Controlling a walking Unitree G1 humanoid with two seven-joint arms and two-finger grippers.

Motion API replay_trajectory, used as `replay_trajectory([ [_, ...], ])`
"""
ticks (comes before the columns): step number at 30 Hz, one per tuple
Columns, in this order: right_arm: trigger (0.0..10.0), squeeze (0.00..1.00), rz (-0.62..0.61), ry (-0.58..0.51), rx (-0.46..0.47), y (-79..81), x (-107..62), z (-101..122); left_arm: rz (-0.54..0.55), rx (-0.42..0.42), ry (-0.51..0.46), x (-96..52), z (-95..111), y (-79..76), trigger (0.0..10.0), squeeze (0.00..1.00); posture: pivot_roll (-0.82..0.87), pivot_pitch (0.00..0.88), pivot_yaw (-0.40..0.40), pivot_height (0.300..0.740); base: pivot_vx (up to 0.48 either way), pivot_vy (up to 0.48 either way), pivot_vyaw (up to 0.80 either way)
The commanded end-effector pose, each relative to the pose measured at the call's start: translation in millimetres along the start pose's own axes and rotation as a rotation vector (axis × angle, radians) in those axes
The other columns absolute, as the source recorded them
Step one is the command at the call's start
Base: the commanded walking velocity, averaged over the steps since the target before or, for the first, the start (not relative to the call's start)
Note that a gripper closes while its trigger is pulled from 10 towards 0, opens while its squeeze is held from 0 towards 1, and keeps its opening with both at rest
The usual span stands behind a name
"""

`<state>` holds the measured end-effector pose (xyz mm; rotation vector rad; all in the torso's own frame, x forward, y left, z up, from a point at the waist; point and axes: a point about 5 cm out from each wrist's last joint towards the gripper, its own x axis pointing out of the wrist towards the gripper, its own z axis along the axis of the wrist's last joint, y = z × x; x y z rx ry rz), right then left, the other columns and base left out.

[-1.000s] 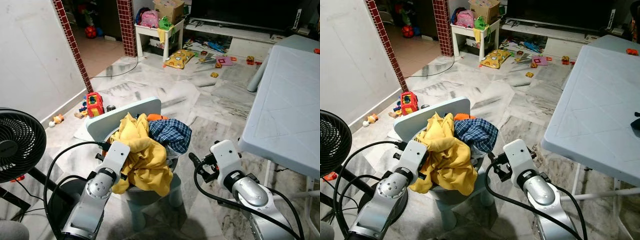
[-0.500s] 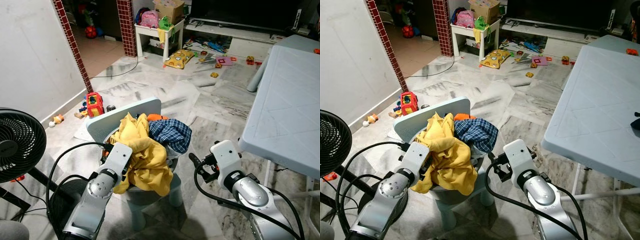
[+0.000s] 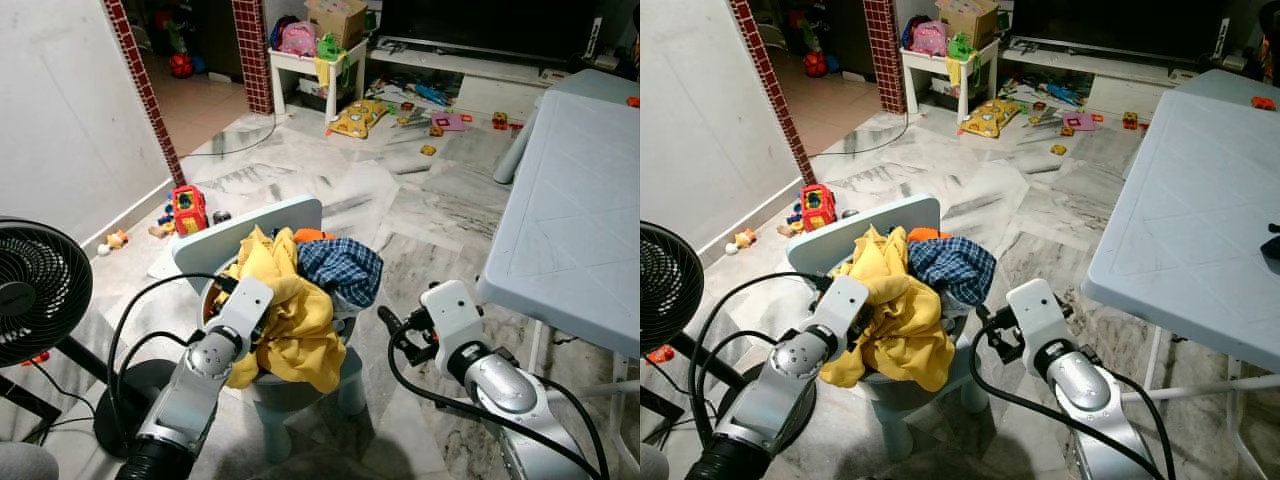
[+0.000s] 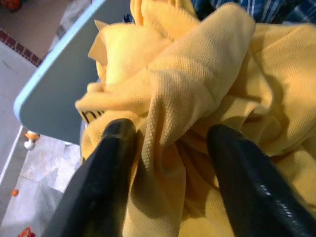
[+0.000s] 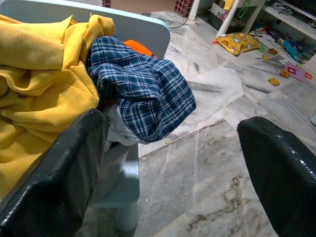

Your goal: Hang hanger

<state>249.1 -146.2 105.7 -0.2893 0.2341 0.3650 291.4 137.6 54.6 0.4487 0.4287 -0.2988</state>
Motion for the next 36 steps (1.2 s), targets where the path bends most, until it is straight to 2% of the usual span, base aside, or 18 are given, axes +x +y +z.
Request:
replay_trajectory([
  [1,10.0,0.00,0.004,-0.002,-0.003,0.7,-0.9,1,0.003,-0.001,-0.007,2.0,3,5.7,10.0,1.00,-0.22,0.020,0.040,0.740,0.000,0.000,0.00],
  [4,10.0,0.00,0.003,-0.002,-0.005,0.6,-1.4,1,0.000,0.004,0.000,4.0,2,5.9,10.0,1.00,-0.22,0.021,0.041,0.740,0.000,0.000,0.00],
  [5,10.0,0.00,0.004,-0.002,-0.006,0.8,-1.5,1,-0.004,0.002,0.002,4.4,1,5.6,10.0,0.31,-0.22,0.021,0.040,0.740,0.000,0.000,0.00],
  [6,10.0,0.00,0.004,-0.002,-0.006,0.9,-1.6,1,-0.007,0.002,0.003,4.8,1,5.4,10.0,0.00,-0.22,0.023,0.040,0.740,0.000,0.000,0.00],
  [12,10.0,0.00,0.006,0.000,-0.007,1.5,-2.3,1,-0.030,-0.007,0.000,9.9,2,5.1,10.0,0.00,-0.23,0.024,0.038,0.740,0.000,0.000,0.00],
  [13,10.0,0.00,0.007,0.000,-0.007,1.5,-2.3,1,-0.038,-0.007,-0.003,10.9,3,4.9,8.3,0.00,-0.23,0.024,0.036,0.740,0.000,0.000,0.00],
  [14,10.0,0.00,0.007,0.000,-0.007,1.6,-2.3,1,-0.044,-0.007,-0.005,11.5,3,4.7,8.3,0.00,-0.23,0.024,0.036,0.740,0.000,0.000,0.00],
  [15,10.0,0.00,0.007,0.000,-0.008,1.7,-2.3,1,-0.048,-0.007,-0.008,12.8,4,4.9,3.6,0.00,-0.23,0.024,0.036,0.740,0.000,0.000,0.00],
  [16,10.0,0.00,0.008,0.000,-0.008,1.9,-2.2,1,-0.053,-0.006,-0.012,14.6,6,5.4,0.2,0.00,-0.23,0.025,0.037,0.740,0.000,0.000,0.00],
  [36,10.0,0.00,-0.003,0.007,-0.004,2.7,-4.3,0,-0.099,-0.011,0.006,27.8,4,1.5,0.0,0.00,-0.24,0.033,0.048,0.740,0.000,0.000,0.00],
])
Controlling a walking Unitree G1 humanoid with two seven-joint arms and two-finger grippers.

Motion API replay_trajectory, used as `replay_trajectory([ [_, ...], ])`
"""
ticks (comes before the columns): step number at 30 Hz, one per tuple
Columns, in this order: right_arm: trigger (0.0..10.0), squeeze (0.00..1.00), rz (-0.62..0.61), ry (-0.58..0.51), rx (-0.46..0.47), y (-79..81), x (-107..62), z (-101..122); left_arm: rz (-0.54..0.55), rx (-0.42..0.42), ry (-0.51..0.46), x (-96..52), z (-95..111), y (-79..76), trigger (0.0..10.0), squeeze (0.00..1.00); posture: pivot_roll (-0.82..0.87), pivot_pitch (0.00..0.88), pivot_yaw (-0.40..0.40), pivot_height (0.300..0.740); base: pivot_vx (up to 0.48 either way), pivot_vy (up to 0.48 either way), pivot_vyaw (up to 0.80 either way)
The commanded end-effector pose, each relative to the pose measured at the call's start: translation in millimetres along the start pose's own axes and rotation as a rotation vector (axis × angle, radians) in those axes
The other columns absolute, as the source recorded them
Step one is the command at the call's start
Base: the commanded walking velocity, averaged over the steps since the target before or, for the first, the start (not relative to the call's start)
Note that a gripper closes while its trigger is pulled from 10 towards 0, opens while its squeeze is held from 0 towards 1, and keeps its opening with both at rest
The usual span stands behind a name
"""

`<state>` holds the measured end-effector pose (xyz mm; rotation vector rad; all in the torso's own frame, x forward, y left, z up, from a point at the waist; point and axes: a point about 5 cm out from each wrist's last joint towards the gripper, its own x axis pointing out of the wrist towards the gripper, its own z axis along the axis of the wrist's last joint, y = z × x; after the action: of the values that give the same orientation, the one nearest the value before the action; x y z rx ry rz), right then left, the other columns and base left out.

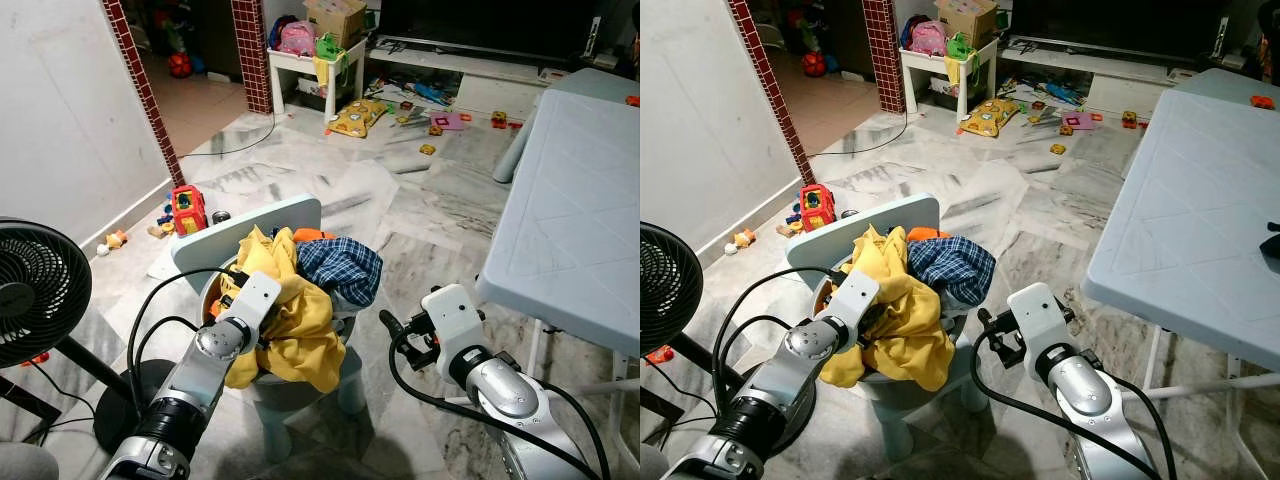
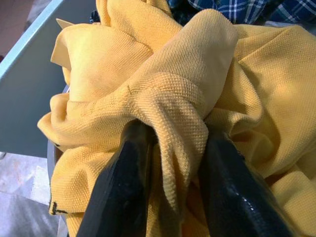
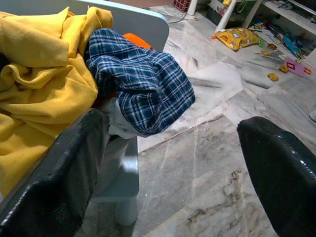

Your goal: Hang hanger

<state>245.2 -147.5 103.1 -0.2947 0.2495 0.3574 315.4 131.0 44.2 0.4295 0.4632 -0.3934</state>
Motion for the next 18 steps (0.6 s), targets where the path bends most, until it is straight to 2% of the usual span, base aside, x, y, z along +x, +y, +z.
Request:
replay_trajectory([
  [1,10.0,0.00,0.003,-0.010,-0.002,1.7,-1.2,3,0.001,-0.012,-0.006,1.2,2,2.0,0.0,0.00,-0.24,0.032,0.049,0.740,0.000,0.000,0.00],
  [12,10.0,0.00,0.050,-0.032,0.022,-0.9,-2.7,7,0.007,-0.022,-0.009,2.5,0,3.1,0.0,0.00,-0.24,0.028,0.046,0.740,0.000,0.000,0.00],
  [18,10.0,0.00,0.196,-0.072,0.056,6.9,-3.7,14,0.047,-0.035,-0.033,2.4,2,10.7,0.0,0.00,-0.23,0.011,0.046,0.740,0.000,0.000,0.00],
])
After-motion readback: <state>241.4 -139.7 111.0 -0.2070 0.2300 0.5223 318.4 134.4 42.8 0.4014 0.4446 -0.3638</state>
